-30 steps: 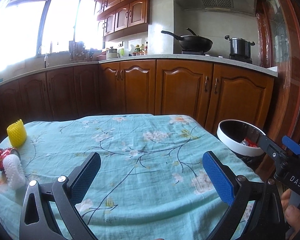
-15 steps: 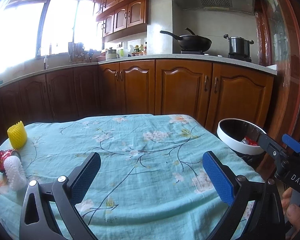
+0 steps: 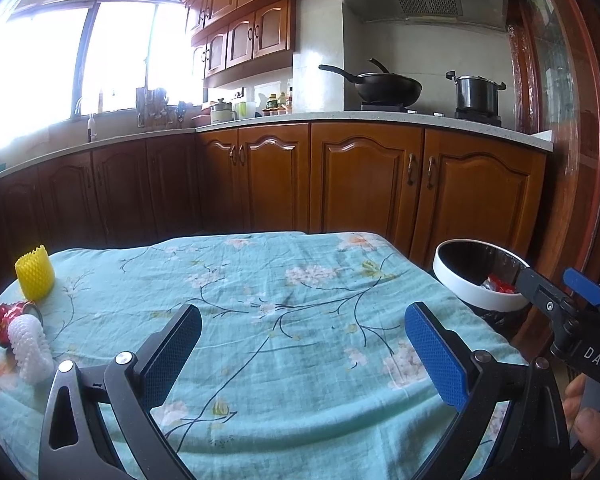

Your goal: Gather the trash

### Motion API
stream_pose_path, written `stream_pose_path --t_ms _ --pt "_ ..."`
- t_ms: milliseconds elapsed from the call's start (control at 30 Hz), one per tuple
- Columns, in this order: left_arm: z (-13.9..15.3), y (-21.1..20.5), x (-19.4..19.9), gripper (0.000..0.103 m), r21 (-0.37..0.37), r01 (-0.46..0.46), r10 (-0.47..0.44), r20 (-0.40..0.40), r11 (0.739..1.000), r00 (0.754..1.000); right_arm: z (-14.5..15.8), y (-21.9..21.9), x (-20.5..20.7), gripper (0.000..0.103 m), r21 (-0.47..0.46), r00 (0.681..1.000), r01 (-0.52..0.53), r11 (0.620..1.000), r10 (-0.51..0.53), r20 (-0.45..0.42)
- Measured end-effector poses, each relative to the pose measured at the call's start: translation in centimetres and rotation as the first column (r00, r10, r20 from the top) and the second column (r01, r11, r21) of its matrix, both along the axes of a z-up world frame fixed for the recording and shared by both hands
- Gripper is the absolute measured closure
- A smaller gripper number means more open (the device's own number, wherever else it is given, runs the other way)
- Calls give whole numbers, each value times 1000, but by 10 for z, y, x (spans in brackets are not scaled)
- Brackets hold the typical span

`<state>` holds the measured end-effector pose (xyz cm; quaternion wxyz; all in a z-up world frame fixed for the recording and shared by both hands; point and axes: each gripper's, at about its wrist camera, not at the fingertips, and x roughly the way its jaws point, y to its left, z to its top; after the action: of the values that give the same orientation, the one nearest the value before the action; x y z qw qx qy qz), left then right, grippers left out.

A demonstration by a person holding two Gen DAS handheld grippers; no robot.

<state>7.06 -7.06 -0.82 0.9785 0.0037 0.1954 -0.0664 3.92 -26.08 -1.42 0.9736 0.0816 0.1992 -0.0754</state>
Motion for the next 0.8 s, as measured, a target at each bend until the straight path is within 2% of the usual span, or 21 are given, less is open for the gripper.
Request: stream_pose_path --t_ms 800 --pt "0 0 2 1 4 16 -16 0 1000 1000 4 1 -1 0 -5 1000 -4 1000 4 3"
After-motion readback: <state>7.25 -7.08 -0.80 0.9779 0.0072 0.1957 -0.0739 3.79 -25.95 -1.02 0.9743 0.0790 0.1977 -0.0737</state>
